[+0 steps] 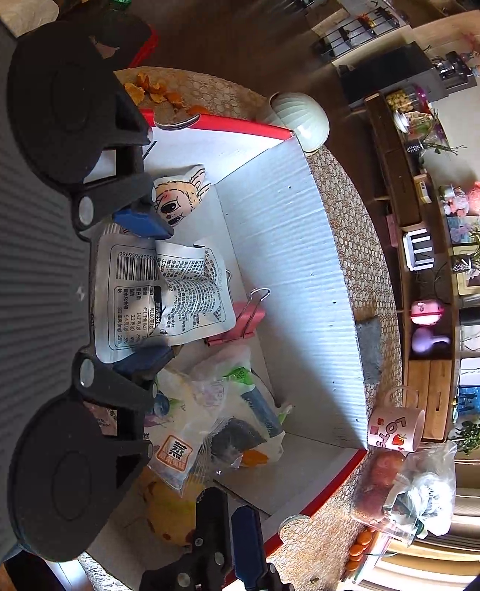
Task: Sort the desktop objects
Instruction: 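Lower the silver packet and black item into the box and open both grippers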
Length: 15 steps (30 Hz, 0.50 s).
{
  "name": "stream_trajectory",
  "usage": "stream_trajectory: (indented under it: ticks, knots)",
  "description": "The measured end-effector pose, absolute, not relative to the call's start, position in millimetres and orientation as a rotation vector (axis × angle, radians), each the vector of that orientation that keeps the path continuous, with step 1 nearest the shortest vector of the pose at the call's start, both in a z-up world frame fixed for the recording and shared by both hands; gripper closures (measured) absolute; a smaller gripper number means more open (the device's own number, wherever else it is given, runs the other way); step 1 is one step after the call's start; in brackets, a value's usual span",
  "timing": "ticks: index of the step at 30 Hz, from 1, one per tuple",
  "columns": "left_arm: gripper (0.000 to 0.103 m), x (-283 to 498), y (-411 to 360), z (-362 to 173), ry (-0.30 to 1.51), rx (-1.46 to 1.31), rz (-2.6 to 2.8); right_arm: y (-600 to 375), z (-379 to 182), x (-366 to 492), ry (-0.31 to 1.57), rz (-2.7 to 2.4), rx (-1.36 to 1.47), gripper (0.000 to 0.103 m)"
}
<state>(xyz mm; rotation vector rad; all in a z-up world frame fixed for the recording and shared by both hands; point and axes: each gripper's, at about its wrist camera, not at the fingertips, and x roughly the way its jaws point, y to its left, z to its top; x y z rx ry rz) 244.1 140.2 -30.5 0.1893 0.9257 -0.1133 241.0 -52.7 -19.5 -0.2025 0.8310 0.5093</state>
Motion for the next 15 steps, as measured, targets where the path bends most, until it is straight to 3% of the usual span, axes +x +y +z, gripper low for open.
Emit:
stream_trajectory:
  ticks: [4, 8, 15]
  knots:
    - [0.039, 240.1, 137.7, -26.0, 0.906, 0.190, -0.103, -56.0, -17.7, 238.6, 0.831, 0.513, -0.194, 0.070]
    - [0.029, 234.3, 136.9, -18.7, 0.881, 0.189, -0.084, -58.9, -15.2, 235.0, 0.826, 0.517, -0.191, 0.066]
    - [0.027, 220.4, 140.0, -2.6, 0.844, 0.151, -0.074, -63.7, -3.3, 223.4, 0.801, 0.534, -0.175, 0.056]
